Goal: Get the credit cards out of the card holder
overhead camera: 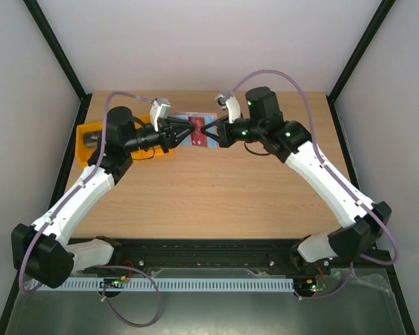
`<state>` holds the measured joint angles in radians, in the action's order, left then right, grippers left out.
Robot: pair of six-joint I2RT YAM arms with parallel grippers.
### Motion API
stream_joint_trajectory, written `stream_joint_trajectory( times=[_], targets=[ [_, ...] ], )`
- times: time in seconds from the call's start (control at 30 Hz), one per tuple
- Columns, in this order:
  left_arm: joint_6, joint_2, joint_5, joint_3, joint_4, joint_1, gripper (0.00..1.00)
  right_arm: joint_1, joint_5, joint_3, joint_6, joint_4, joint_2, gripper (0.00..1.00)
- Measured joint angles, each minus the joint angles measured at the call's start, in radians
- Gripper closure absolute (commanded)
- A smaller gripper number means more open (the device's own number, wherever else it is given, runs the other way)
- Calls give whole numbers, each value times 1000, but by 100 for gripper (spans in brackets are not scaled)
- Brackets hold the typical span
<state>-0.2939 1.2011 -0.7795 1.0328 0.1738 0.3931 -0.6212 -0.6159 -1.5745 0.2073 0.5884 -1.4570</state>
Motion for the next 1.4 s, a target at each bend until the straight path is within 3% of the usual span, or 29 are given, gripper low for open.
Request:
stream_joint_trajectory(
  times=[0.27, 0.37, 0.5, 0.57, 0.63, 0.8, 0.87, 0.93, 1.23, 1.4],
  targets=[
    [-71, -9, -132, 0, 24, -68, 68, 44, -313, 187, 85, -317, 122, 98],
    [-81, -20, -189, 0, 50, -66, 77, 48, -363, 193, 102, -360, 122, 98],
    [-78, -28, -253, 2, 69, -52, 80, 49, -405, 193, 114, -391, 122, 98],
    [-77, -29, -273, 2, 74, -52, 96, 51, -420, 193, 116, -400, 122, 98],
    [-80, -29, -299, 3, 77, -51, 97, 53, -425, 194, 117, -409, 122, 98],
    [-71, -39, -336, 13, 74, -51, 97, 63, -439, 197, 119, -430, 122, 85],
    [-79, -45, -335, 13, 72, -59, 97, 74, -441, 204, 118, -445, 123, 88],
    [-95, -50, -328, 11, 74, -69, 97, 86, -444, 223, 118, -454, 134, 98],
    [-187, -68, -298, -27, 109, -140, 97, 142, -436, 244, 115, -451, 150, 98],
    [-326, -100, -79, -76, 74, -299, 97, 231, -297, 266, 153, -434, 168, 98]
  ],
)
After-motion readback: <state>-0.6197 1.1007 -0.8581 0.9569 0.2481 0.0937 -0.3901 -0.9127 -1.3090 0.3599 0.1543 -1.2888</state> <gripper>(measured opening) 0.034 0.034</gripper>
